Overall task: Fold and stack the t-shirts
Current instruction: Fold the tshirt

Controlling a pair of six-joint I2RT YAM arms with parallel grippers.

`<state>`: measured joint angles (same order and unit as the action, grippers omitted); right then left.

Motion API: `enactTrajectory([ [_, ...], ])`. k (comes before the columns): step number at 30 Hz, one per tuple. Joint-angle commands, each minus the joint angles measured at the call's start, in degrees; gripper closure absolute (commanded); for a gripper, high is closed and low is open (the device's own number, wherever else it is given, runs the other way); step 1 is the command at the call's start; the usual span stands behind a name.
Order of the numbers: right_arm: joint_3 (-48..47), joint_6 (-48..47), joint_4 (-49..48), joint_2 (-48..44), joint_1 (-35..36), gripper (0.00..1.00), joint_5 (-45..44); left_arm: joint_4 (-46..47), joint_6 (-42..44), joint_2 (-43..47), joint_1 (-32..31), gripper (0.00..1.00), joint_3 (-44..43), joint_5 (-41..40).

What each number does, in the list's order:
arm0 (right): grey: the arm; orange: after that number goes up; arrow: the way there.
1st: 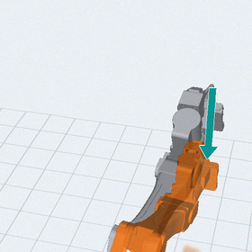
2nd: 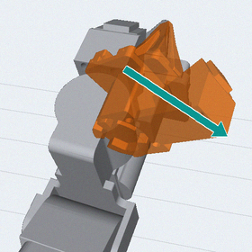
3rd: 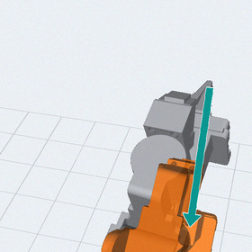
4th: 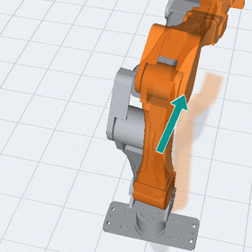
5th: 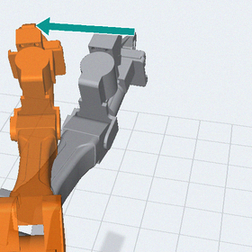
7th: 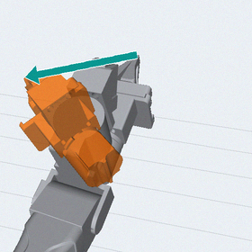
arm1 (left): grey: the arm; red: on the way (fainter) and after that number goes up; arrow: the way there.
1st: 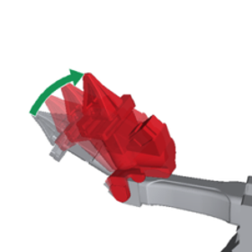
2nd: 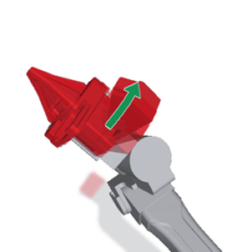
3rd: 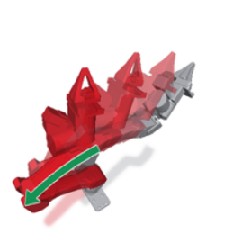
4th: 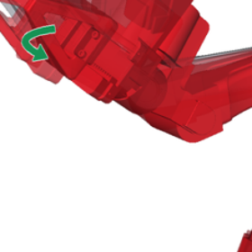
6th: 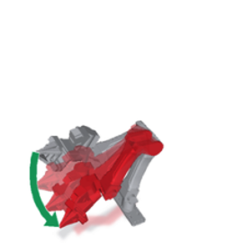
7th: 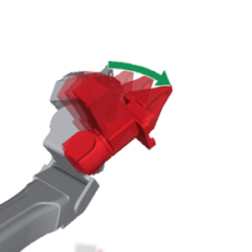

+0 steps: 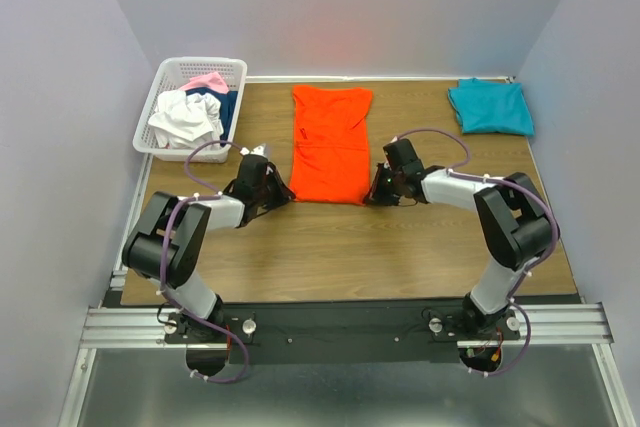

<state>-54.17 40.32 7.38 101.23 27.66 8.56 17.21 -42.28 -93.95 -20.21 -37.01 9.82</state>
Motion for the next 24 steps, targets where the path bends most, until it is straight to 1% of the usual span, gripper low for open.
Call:
enactTrajectory([
  [1, 4.68, -0.32, 0.80, -1.90, -0.15, 0.99, 2.78, -4.56, 0.01, 2.62, -0.27, 1.00, 4.49, -0.07],
  [3, 6.44, -1.29, 0.88, -4.01, 0.11, 0.99, 3.74, -4.64, -0.60, 6.40, -0.62, 1.00, 7.47, -0.94],
  [4, 8.36, -2.16, 0.88, -5.94, 0.37, 0.99, 5.84, -4.56, -1.30, 9.63, -1.23, 1.00, 9.75, -1.64],
  [5, 9.08, -2.52, 0.89, -7.00, 0.55, 0.99, 7.16, -4.64, -1.57, 9.66, -1.59, 1.00, 10.90, -1.82],
  [6, 9.95, -2.96, 0.97, -7.88, 0.99, 0.99, 8.65, -4.64, -1.75, 13.32, -2.03, 1.00, 12.13, -2.00],
  [7, 11.27, -3.22, 0.97, -9.63, 1.43, 0.99, 12.50, -5.08, -2.10, 15.36, -3.42, 1.00, 14.40, -2.18],
  [8, 11.98, -3.40, 0.97, -10.43, 2.13, 0.99, 14.28, -5.61, -2.36, 17.64, -4.04, 1.00, 15.47, -2.53],
  [9, 12.42, -3.58, 1.15, -11.31, 3.96, 0.99, 15.77, -8.31, -2.80, 22.71, -4.75, 1.00, 16.26, -3.31],
  [10, 12.95, -3.58, 1.41, -12.45, 4.85, 0.99, 18.57, -10.08, -4.11, 25.63, -5.89, 1.00, 16.88, -4.28],
  [11, 13.82, -3.40, 2.11, -14.20, 6.60, 0.99, 20.17, -14.10, -4.73, 31.40, -6.51, 1.00, 17.67, -6.11],
  [14, 14.27, -3.58, 4.22, -17.81, 8.46, 0.99, 24.83, -19.56, -7.36, 41.10, -7.91, 1.00, 18.64, -9.20],
  [15, 14.18, -4.45, 6.14, -19.39, 8.99, 0.99, 25.89, -21.06, -7.90, 47.57, -8.09, 1.00, 18.99, -9.38],
  [16, 13.66, -5.06, 7.38, -22.54, 9.25, 0.99, 27.38, -24.21, -8.69, 50.68, -8.18, 1.00, 19.26, -9.39],
  [17, 13.39, -5.51, 8.69, -24.57, 9.34, 0.99, 27.48, -26.07, -9.48, 53.67, -8.44, 1.00, 19.43, -11.82],
  [18, 12.70, -5.77, 10.97, -27.81, 9.69, 0.99, 27.48, -29.57, -10.79, 59.44, -8.53, 1.00, 19.44, -12.63],
  [20, 12.34, -6.21, 13.44, -30.90, 9.78, 0.99, 28.00, -33.28, -12.29, 64.66, -8.53, 1.00, 18.65, -14.38],
  [21, 12.16, -6.13, 15.37, -31.96, 9.78, 0.99, 28.27, -34.95, -13.17, 69.30, -8.88, 1.00, 18.47, -14.83],
  [24, 11.81, -5.51, 16.97, -34.87, 9.78, 0.99, 30.72, -36.28, -15.37, 75.73, -8.97, 1.00, 17.60, -14.92],
])
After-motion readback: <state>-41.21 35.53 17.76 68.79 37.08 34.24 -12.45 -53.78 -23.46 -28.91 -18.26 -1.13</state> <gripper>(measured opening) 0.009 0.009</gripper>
